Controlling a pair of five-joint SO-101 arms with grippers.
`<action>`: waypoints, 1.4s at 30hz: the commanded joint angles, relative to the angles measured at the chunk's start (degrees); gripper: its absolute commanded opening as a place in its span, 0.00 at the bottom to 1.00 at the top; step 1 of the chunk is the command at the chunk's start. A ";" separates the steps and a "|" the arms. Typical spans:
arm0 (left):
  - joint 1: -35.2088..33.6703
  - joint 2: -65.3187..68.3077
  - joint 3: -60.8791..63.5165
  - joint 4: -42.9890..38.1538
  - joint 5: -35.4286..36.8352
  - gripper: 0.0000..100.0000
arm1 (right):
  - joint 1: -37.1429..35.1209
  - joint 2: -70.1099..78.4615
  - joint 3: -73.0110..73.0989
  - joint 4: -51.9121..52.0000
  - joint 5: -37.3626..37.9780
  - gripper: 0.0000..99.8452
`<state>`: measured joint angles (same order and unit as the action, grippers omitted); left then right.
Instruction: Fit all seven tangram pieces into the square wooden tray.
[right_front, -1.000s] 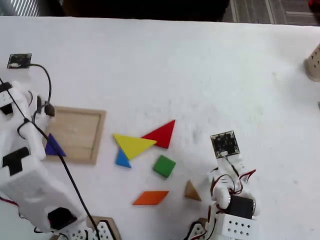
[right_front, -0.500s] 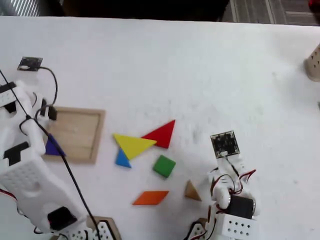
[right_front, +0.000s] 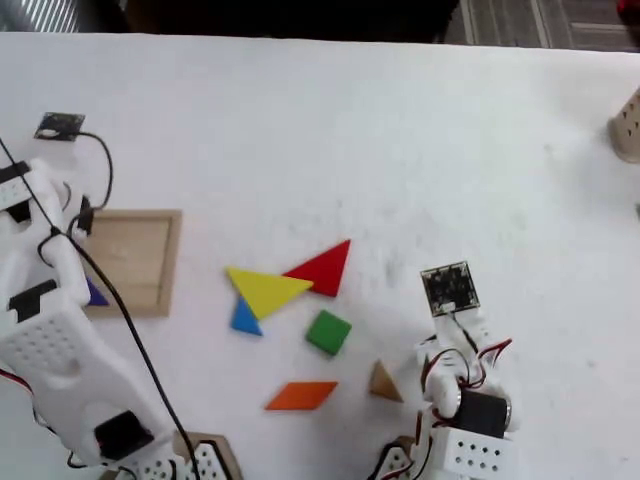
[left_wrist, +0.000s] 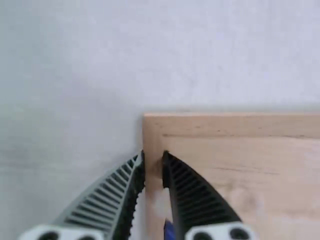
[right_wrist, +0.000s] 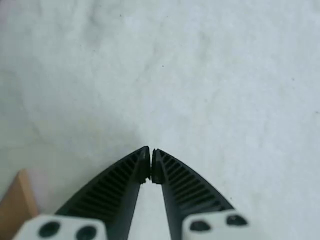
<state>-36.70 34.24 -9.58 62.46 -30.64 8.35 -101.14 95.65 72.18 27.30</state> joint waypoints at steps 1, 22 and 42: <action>-4.18 -0.22 -5.19 0.09 -0.79 0.03 | 0.75 -0.66 -0.44 -0.40 0.70 0.02; -4.26 -7.43 -6.68 12.40 -0.35 0.18 | -8.48 -0.22 -5.01 -8.66 14.86 0.18; -9.89 -31.08 13.98 20.48 11.96 0.25 | -52.00 33.80 -29.19 -5.14 17.41 0.17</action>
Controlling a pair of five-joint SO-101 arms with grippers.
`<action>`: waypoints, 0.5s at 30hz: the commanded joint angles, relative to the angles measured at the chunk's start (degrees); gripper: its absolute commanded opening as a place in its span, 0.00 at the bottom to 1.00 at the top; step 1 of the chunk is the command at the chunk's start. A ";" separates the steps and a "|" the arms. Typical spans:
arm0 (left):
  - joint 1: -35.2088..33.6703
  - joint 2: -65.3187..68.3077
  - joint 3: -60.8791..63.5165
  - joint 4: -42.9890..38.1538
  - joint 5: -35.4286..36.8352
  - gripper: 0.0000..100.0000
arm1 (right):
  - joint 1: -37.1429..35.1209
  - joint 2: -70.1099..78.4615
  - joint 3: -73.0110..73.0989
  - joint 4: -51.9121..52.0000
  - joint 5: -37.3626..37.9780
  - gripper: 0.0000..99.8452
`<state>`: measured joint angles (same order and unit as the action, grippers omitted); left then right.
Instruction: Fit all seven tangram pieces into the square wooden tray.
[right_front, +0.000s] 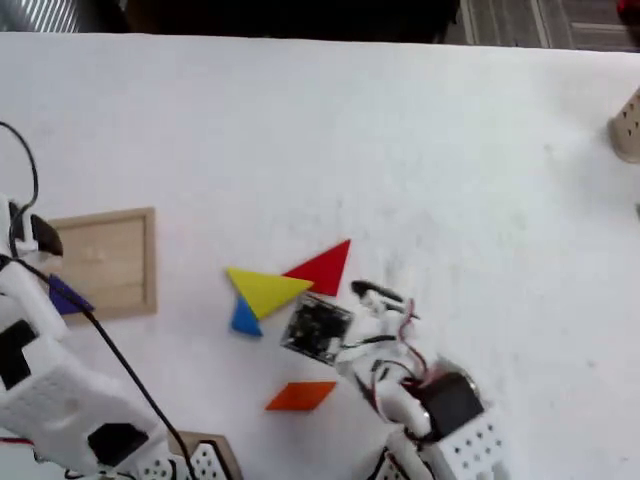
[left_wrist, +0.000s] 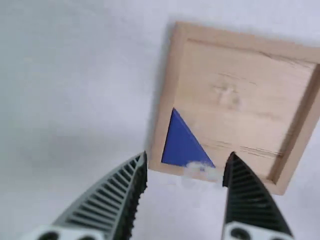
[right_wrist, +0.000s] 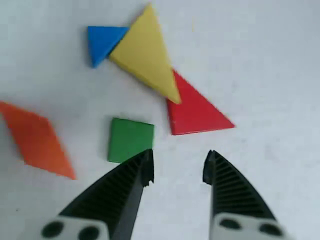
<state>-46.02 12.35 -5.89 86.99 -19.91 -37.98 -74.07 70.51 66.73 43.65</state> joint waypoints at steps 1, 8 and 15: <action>-0.48 -12.97 16.09 -7.12 1.41 0.25 | -8.22 7.60 -4.04 0.57 2.20 0.17; -0.48 -41.01 51.78 -21.98 4.84 0.25 | -18.15 9.71 -5.19 8.13 11.69 0.23; -4.88 -48.84 61.98 -22.51 6.07 0.25 | -25.98 22.02 -6.59 7.43 15.12 0.31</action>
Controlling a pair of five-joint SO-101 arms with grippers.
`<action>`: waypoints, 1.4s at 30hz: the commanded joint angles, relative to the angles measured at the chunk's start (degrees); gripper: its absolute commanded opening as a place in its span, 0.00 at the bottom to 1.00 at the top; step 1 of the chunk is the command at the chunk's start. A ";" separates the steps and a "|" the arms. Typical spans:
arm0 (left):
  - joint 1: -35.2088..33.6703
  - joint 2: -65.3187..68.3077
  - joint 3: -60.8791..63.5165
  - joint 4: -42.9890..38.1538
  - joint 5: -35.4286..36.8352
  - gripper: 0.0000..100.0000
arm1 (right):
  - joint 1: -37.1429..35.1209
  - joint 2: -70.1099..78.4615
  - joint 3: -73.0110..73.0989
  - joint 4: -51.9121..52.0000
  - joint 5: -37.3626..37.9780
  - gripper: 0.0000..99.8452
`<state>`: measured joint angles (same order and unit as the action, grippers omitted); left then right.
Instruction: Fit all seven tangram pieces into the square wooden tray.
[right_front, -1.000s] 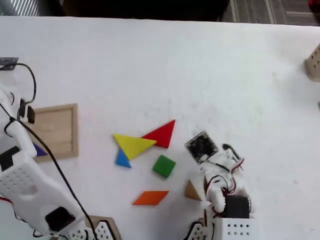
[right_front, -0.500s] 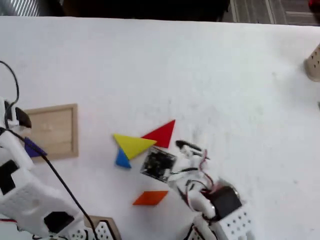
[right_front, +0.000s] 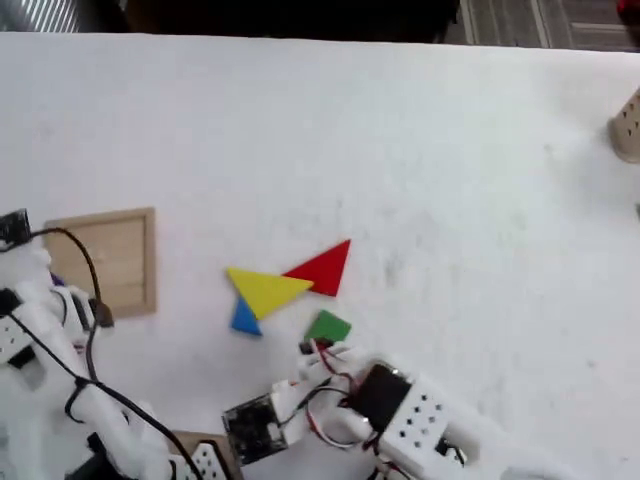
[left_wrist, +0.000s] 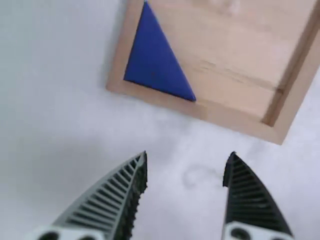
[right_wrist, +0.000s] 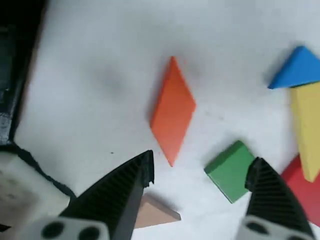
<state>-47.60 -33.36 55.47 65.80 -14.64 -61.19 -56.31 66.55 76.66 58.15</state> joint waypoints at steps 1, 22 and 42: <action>-4.79 -3.03 1.23 -1.76 0.79 0.25 | -3.21 5.58 -2.55 -4.18 -0.70 0.31; -8.48 3.21 5.10 -13.10 0.79 0.25 | -8.04 19.56 2.46 -20.79 -21.89 0.31; -8.48 3.21 5.10 -13.10 0.79 0.25 | -7.08 32.84 -4.75 -23.34 -29.71 0.04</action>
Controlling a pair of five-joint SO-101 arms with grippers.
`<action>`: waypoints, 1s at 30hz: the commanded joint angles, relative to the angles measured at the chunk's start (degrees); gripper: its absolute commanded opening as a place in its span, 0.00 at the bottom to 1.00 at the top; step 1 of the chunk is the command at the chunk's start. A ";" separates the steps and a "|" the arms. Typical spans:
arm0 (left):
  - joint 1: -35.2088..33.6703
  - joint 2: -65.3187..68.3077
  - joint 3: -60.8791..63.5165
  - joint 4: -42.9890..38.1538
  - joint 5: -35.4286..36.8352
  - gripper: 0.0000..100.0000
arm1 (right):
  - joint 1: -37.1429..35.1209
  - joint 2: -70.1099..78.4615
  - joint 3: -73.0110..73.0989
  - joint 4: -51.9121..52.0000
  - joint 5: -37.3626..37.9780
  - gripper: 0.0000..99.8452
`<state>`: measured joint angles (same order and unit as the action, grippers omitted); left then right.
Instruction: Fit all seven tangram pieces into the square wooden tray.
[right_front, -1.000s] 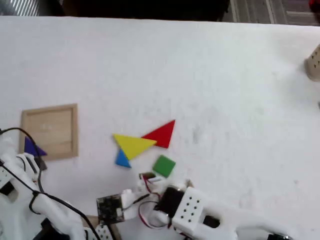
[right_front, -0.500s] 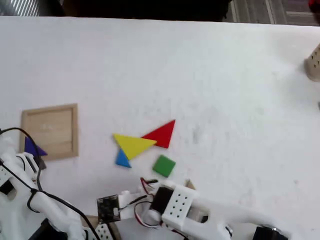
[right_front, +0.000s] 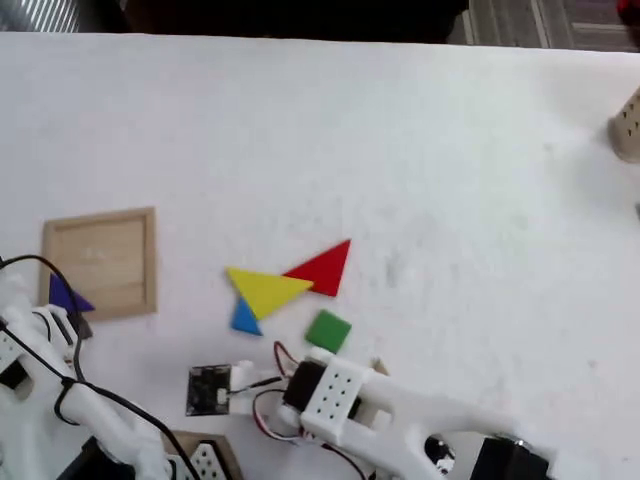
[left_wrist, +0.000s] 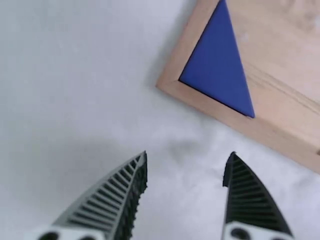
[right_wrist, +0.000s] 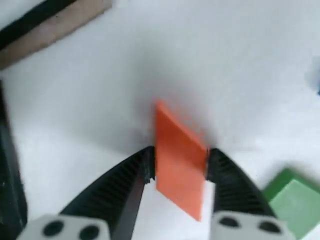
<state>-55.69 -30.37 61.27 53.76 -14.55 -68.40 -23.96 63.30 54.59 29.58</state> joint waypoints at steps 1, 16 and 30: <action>-0.40 0.22 -0.70 -1.05 0.79 0.25 | 0.13 0.48 -1.49 -1.10 -0.79 0.05; -0.57 -0.13 -0.79 -1.93 4.13 0.25 | 13.14 -5.41 -20.92 4.35 -14.86 0.02; -10.07 0.31 -5.10 -5.10 12.40 0.25 | 9.80 24.13 -49.85 -14.29 -29.19 0.02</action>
<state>-61.23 -30.37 61.01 49.27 -3.82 -56.18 -5.49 23.12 44.13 1.27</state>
